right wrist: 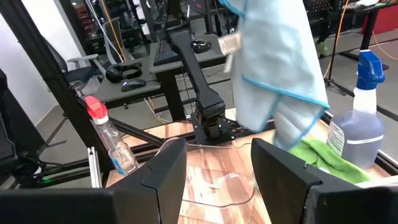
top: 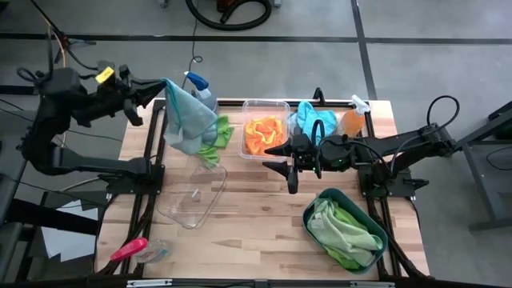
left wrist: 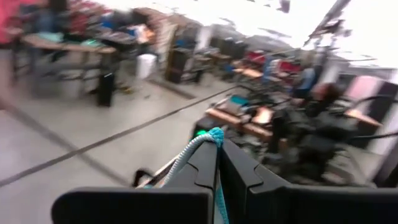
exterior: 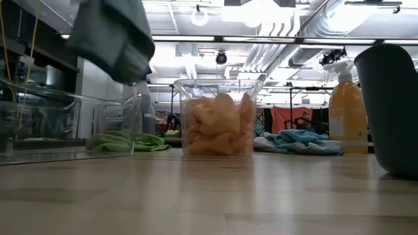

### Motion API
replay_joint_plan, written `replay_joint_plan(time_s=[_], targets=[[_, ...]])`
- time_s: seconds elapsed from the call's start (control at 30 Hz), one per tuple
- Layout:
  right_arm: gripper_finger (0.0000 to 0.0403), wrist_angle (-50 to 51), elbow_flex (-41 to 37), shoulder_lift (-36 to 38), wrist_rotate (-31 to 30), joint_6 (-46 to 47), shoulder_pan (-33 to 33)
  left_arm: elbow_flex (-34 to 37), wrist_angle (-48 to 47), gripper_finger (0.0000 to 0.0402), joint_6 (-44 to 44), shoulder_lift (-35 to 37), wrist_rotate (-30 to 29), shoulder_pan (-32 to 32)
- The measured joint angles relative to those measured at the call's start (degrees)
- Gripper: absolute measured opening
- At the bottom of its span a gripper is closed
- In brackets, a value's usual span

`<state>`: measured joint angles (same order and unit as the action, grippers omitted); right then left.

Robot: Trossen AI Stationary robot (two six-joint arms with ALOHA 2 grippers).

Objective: Sort microfiber towel by color & place in baskets
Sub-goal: Put the light blue towel into the bottom transparent bin

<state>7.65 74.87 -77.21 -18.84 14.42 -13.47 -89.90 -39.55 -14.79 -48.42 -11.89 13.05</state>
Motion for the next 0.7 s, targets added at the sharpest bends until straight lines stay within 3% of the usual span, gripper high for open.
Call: replay_joint_plan(time_s=[0.23,0.47,0.7], targets=[[0.0177,0.08,0.0,0.0,0.1,0.06,-0.05,-4.6,4.93,0.0,5.53,-4.45,5.23,-6.03],[0.0177,-0.59,-0.02,1.63,3.79,-0.11,-0.07,-5.85,4.89,0.0,9.37,-6.21,6.29,-13.34],[0.0177,-0.11,-0.02,3.84,4.12,-0.82,-0.07,-5.87,5.04,0.0,7.63,-7.66,9.99,-23.24]])
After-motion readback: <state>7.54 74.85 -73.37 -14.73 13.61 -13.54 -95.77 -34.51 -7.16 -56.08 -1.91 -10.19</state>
